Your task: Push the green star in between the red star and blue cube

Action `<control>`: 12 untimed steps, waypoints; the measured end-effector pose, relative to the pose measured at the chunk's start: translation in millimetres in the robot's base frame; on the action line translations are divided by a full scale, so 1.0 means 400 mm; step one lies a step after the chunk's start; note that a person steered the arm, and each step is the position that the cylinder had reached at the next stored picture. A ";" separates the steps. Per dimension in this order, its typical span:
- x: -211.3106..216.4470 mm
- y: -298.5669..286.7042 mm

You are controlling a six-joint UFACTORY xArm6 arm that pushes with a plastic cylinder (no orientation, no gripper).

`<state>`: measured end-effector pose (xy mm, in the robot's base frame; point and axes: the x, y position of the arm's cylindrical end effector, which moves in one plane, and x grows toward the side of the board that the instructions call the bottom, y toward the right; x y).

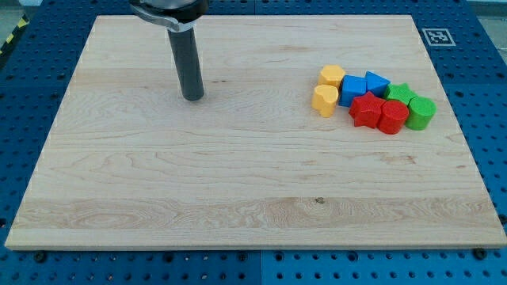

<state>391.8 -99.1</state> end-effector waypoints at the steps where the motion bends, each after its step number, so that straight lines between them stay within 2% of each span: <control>1: -0.002 0.000; 3: -0.240 0.097; 4: -0.325 0.265; 5: -0.340 0.479; 6: -0.303 0.691; 8: 0.013 0.935; 10: 0.045 0.930; 12: 0.045 0.668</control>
<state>409.6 168.2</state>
